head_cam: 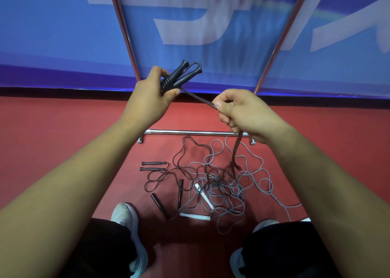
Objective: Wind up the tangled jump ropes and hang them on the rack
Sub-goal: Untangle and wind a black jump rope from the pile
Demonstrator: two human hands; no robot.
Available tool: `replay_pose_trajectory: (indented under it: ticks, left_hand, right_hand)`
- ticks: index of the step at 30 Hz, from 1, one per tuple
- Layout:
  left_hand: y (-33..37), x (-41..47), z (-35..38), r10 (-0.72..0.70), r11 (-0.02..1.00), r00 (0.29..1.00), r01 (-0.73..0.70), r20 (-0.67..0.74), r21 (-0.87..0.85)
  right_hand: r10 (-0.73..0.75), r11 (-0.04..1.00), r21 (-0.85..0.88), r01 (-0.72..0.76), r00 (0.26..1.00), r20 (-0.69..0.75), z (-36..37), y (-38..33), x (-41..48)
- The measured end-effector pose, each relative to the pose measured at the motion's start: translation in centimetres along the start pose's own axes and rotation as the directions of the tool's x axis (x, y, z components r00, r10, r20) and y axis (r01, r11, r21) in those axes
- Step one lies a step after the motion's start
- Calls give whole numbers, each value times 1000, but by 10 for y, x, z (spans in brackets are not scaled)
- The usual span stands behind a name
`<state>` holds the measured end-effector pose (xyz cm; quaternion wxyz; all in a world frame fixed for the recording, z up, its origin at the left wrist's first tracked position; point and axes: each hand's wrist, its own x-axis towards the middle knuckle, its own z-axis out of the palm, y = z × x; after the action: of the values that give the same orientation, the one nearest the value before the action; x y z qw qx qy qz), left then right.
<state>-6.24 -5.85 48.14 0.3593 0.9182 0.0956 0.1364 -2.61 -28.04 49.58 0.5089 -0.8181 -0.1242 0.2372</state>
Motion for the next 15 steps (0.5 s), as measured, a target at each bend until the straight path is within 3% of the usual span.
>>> replay_pose_trajectory:
  ticks: [4,7,11,15]
  left_hand:
    - [-2,1,0,41,996,998,-45,48,83]
    - [-7,1,5,102,952,974,-155,203,264]
    - [-5,-8,19,112,922,852,-281,511,266]
    - [5,-15,26,141,926,753,-331,643,183]
  right_hand:
    - [-89,979,-185,85,996,-12,0,-6,-6]
    - [-222,912,-366,185,973,-62,2,-11,-9]
    - [-321,833,-496,247,945,-68,1,-14,-11]
    - [-336,834,-492,252,938,-89,-8,-10,-9]
